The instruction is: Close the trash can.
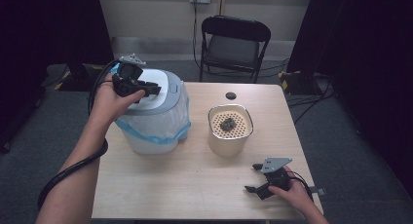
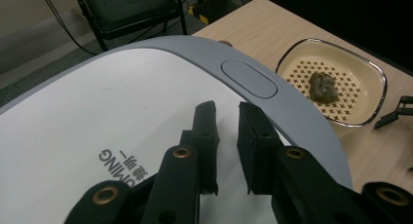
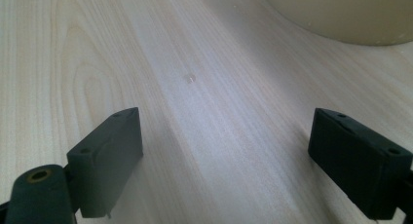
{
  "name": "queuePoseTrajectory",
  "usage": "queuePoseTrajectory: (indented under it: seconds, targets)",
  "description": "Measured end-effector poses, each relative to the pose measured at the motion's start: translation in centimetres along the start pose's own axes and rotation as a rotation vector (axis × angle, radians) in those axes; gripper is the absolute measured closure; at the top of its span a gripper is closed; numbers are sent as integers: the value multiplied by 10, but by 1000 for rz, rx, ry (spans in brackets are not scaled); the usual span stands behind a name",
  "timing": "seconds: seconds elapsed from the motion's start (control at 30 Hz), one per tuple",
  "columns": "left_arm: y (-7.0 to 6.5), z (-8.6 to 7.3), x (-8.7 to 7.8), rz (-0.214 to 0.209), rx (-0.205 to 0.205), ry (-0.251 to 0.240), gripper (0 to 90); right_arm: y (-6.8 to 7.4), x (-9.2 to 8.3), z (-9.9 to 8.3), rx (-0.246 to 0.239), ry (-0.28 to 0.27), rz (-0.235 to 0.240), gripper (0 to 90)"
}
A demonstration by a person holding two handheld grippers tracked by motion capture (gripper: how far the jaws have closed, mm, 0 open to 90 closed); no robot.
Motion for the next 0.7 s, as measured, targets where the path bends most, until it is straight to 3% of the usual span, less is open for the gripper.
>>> queuePoseTrajectory:
  seconds: [0.3, 0.37, 0.43, 0.47, 0.53, 0.7]
  targets:
    - [-2, 3, 2, 3, 13, 0, 779, 0, 0, 0, 0, -1, -1, 119]
    - [-2, 4, 2, -20, -2, -3, 715, 0, 0, 0, 0, -2, -2, 119]
    - [-3, 5, 2, -12, 8, 1, 679, 1, -1, 0, 0, -2, -2, 119]
    - [-6, 8, 3, 52, 37, 57, 573, 1, -1, -1, 0, -2, -3, 119]
    - [-7, 9, 4, 56, 38, 80, 314, 1, -1, -1, 1, -1, -2, 119]
    - [-13, 7, 2, 9, 25, 49, 170, 1, -1, -1, 1, -1, -1, 119]
Point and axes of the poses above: each handheld gripper's, and its own axes: x roughly forward along the jaws, z roughly out of its top, y roughly to its left, the point moved 1 cm from there along x, roughly forward along the jaws, and after that the axes turned 13 degrees about x, right-handed, at the moved point
